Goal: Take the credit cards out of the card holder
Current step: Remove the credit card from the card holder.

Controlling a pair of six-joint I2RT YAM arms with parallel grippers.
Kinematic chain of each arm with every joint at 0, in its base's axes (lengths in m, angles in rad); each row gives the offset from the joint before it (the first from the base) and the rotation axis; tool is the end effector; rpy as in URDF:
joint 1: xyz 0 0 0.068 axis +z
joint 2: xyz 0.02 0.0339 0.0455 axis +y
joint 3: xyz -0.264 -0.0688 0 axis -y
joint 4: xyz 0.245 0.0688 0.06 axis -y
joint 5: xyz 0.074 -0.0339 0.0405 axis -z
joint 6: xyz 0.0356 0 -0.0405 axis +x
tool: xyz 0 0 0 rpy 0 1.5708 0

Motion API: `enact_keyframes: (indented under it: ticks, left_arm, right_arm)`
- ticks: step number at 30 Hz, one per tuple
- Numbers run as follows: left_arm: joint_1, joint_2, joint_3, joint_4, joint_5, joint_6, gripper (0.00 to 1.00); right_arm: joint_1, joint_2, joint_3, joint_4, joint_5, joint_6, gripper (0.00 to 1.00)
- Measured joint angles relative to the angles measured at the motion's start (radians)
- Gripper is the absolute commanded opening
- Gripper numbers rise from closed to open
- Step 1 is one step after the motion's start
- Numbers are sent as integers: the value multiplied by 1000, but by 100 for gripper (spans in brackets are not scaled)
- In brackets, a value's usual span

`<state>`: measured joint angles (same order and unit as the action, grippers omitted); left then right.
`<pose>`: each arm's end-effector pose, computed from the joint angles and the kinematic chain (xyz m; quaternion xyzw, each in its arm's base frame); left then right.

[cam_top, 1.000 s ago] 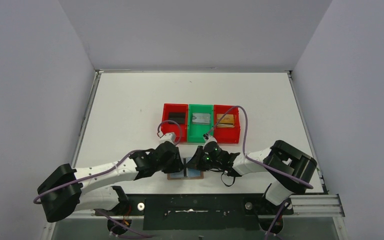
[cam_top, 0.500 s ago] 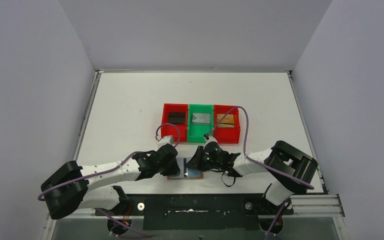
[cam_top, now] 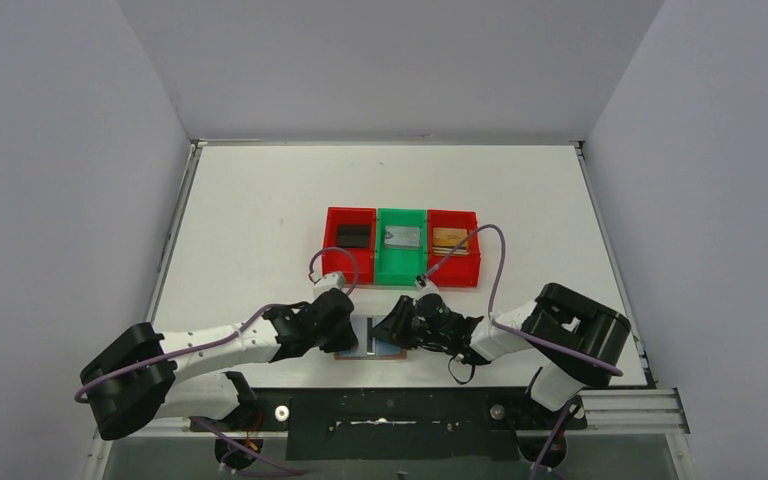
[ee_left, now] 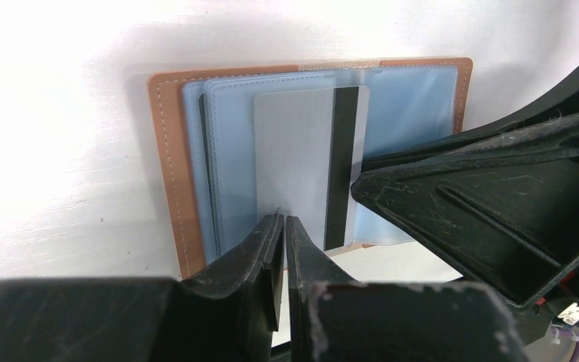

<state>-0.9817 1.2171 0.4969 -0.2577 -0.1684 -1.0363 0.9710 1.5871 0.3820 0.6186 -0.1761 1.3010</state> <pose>0.1234 -0.1740 0.1542 -0.0506 0.9520 -0.2035 0.2231 0.1409 0.2171 0.1098 0.1032 0.8728 0.4595 0.1280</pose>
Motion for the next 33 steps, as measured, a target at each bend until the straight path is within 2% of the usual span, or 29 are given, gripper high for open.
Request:
enact_keyframes:
  ticks: [8,13,22,33]
  left_arm:
    - [1,-8,-5,0,0,0,6]
    - [1,-12,-8,0,0,0,5]
    - [1,-37,-8,-15,-4,12,28]
    - [15,-27,4,-38,-7,41,29]
  right_arm:
    - [12,28,0,34,25,23,11]
    - [20,23,3,6,51,25,0]
    - [26,8,5,-9,64,21,0]
    - [26,8,5,-11,64,21,0]
